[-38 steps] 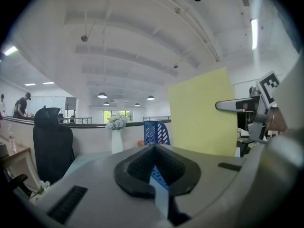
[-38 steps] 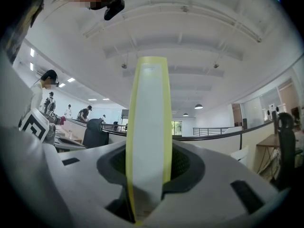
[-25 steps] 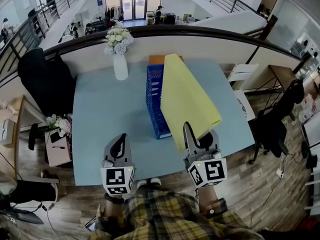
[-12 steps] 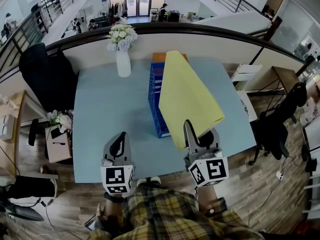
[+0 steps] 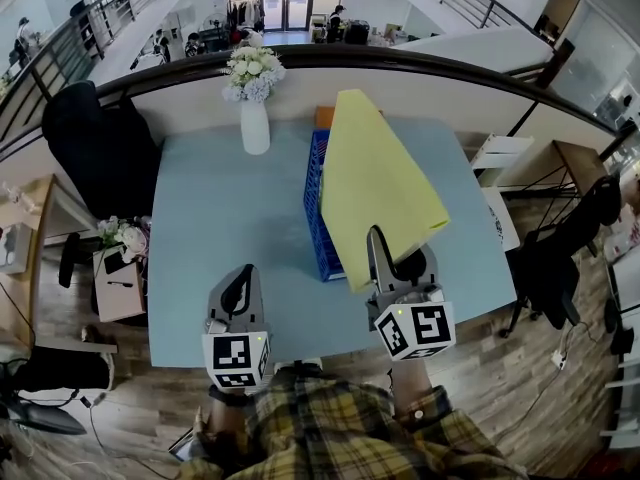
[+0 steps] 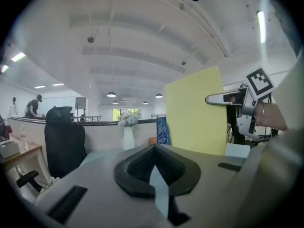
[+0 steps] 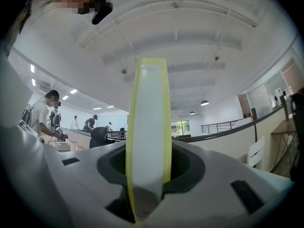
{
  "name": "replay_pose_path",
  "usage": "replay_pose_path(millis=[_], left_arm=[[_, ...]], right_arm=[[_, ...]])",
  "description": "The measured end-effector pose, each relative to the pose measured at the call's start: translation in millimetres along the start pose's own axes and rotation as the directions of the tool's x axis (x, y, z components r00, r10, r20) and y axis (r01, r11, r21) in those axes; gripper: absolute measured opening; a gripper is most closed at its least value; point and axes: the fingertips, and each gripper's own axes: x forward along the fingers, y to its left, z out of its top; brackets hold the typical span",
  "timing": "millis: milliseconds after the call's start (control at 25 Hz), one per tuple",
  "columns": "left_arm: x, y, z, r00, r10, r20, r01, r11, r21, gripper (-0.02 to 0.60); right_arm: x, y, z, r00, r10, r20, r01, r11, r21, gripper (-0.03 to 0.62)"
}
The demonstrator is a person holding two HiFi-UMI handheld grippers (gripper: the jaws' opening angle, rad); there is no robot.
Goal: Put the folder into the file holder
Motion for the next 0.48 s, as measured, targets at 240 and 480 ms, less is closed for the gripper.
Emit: replay_pose_path(millis=[240, 480], left_arm=[[10, 2, -2, 1.000, -0.003, -0.013, 0.003, 1.000, -0.003, -0.005], [20, 3, -6, 0.999, -0.021, -0.031, 0.021, 1.000, -0.001, -0.005]], right_arm=[[24, -6, -2, 1.000, -0.005, 0.014, 0.005, 1.000, 0.019, 0.158], [45, -8, -7, 0.999, -0.021, 0.024, 0.021, 0.999, 0.026, 0.157]])
